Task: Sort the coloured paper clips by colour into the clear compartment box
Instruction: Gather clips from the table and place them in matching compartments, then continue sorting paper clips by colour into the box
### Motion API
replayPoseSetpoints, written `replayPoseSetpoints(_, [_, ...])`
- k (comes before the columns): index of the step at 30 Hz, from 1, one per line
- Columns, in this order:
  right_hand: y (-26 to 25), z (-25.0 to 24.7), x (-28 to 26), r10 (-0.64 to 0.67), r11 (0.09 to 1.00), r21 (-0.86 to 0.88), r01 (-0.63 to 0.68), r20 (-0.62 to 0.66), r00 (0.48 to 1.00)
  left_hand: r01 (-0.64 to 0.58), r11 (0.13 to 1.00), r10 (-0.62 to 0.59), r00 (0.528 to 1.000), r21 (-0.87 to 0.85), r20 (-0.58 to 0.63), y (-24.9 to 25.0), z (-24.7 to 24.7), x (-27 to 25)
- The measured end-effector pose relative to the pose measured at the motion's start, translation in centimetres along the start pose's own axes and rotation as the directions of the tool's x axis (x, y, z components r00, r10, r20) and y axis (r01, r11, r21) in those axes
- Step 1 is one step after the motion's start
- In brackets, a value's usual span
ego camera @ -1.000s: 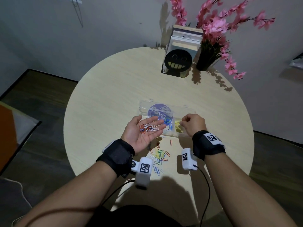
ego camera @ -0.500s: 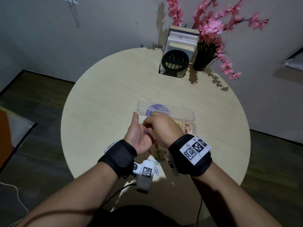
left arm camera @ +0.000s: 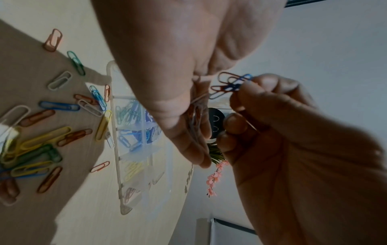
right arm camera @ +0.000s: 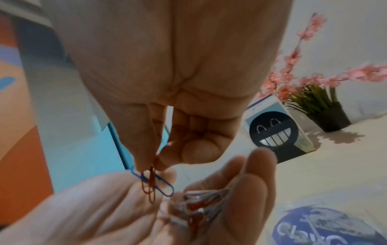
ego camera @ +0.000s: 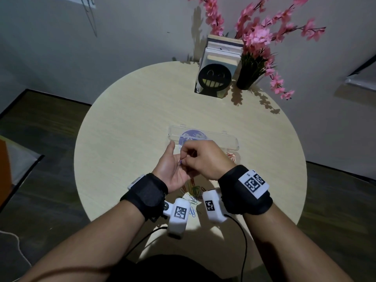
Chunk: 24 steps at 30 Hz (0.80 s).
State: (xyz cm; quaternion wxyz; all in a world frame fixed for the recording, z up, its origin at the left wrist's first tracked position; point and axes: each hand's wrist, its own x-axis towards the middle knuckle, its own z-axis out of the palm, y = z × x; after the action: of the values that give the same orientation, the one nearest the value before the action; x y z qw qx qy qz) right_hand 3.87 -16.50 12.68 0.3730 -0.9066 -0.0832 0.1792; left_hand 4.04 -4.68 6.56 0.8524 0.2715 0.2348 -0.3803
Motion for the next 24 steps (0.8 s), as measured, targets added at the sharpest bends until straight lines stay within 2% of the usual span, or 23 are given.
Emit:
replayPoseSetpoints(4, [1.1, -1.4, -0.2, 0.053, 0.978, 0.205, -0.036, -0.077, 0.996, -0.020, 0.999, 0.020, 1.000, 0.050, 0.018, -0.1, 0.3, 0.3])
replayPoseSetpoints(11, [2.6, -2.2, -0.7, 0.153, 0.863, 0.502, -0.056, -0.155, 0.976, -0.021, 0.997, 0.020, 1.000, 0.080, 0.013, -0.4, 0.8, 0.5])
replayPoseSetpoints(14, [4.0, -3.3, -0.9, 0.227, 0.861, 0.503, -0.080, -0.238, 0.944, -0.017, 0.999, 0.016, 1.000, 0.042, 0.009, -0.4, 0.8, 0.7])
replayPoseSetpoints(17, [7.3, -4.6, -0.7, 0.335, 0.864, 0.481, -0.147, -0.331, 0.882, -0.012, 1.000, 0.012, 1.000, 0.014, -0.004, -0.4, 0.8, 0.9])
replayPoseSetpoints(22, [12.9, -5.8, 0.2, 0.505, 0.852, 0.364, -0.376, -0.380, 0.775, -0.021, 1.000, 0.021, 0.999, -0.011, -0.024, -0.5, 0.7, 1.6])
replayPoseSetpoints(24, [14.3, -5.6, 0.5, 0.538, 0.840, 0.311, -0.444, -0.375, 0.755, -0.027, 1.000, 0.026, 0.999, -0.014, -0.027, -0.5, 0.7, 1.7])
